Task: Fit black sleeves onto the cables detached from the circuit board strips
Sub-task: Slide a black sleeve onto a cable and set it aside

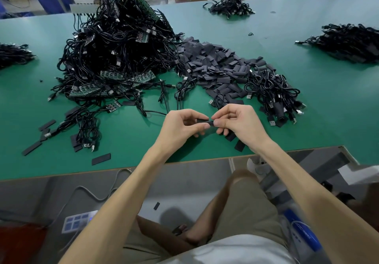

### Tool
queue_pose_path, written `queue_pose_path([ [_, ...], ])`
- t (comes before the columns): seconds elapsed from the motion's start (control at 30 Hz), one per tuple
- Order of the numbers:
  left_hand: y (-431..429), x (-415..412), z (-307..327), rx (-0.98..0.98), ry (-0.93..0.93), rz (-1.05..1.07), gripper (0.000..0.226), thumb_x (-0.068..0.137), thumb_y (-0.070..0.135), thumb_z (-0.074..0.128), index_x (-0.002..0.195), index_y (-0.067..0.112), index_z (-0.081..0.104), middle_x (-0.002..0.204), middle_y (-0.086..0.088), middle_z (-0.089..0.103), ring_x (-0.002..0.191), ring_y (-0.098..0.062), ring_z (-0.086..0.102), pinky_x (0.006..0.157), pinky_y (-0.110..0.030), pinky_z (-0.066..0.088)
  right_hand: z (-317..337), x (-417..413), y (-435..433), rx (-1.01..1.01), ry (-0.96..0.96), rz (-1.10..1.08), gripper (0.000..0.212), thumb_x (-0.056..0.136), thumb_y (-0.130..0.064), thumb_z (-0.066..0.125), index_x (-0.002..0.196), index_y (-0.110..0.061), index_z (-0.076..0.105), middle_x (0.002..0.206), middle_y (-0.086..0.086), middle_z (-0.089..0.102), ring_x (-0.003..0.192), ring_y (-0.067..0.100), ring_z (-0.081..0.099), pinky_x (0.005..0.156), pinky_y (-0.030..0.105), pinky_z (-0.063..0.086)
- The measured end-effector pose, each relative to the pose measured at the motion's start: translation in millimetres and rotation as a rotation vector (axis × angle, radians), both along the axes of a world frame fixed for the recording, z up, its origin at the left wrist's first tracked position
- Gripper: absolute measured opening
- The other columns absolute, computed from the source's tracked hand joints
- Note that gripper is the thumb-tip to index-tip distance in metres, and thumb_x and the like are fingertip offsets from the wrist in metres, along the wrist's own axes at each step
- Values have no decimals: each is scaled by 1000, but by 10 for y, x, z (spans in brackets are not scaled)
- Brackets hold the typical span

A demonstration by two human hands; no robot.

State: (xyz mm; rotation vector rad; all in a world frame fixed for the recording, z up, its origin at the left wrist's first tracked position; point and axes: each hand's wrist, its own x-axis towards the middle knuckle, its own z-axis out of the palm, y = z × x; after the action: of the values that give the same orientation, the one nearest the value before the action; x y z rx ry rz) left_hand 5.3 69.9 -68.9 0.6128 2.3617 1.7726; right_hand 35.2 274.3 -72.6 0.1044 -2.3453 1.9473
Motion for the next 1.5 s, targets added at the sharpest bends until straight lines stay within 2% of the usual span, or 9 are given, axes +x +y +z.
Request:
queue_pose_path([
  [0.17,-3,-6,-8,-3,2,-10,18,83,13,84,99,9,77,75,-13,75,65,-26,68,70,-41,59,-15,-9,4,3,0,-2,11,82,4,78,89,-4,74,64,11,71,55,19,66,56,23,53],
  [0.4,-5,-3,-14,24,45,-1,9,87,14,80,93,9,76,72,-8,74,61,-20,68,63,-31,58,-32,-13,2,-44,17,3,9,86,1,77,94,-2,75,70,16,73,63,26,72,61,26,57],
  [0.57,1,-1,-8,38,116,105,15,94,20,73,83,10,71,69,-7,71,53,-18,60,55,-28,51,-3,16,-2,-119,53,22,18,90,-2,74,108,-7,74,93,11,78,79,28,76,66,26,57],
  [0.73,-23,2,5,94,109,134,16,98,18,68,86,7,70,70,-7,71,55,-25,62,53,-32,52,-12,21,4,100,75,-24,22,86,-14,81,104,-25,77,88,-4,75,69,17,59,66,37,52],
  [0.8,-30,7,6,114,97,131,16,98,18,68,86,8,69,71,-7,71,57,-22,62,52,-33,52,-3,18,-5,163,99,-45,22,85,-13,81,103,-26,78,107,-8,73,71,14,55,77,41,54],
  [0.97,-38,0,16,150,73,125,18,99,20,67,86,7,67,72,-7,71,57,-18,62,51,-30,51,52,41,-28,211,116,-72,21,90,-8,76,107,-19,78,128,-7,61,75,8,60,70,25,55],
  [1.27,19,13,-22,-87,120,-30,15,101,21,57,101,23,72,69,-1,68,55,-16,60,55,-24,47,55,34,-40,281,92,-61,16,90,0,72,97,-12,78,118,-1,65,87,26,63,64,24,55],
  [1.4,13,16,0,-87,125,-42,9,100,22,64,99,19,73,70,-8,68,54,-18,60,53,-26,46,13,13,-32,274,88,-52,17,89,-3,74,96,-19,78,110,-2,67,84,19,63,66,22,52],
  [1.5,5,15,16,-60,101,-17,10,99,21,66,96,14,72,69,-8,69,54,-16,62,52,-25,46,-16,8,-22,279,89,-63,22,88,-9,77,103,-25,77,106,-13,66,75,7,59,70,15,46],
])
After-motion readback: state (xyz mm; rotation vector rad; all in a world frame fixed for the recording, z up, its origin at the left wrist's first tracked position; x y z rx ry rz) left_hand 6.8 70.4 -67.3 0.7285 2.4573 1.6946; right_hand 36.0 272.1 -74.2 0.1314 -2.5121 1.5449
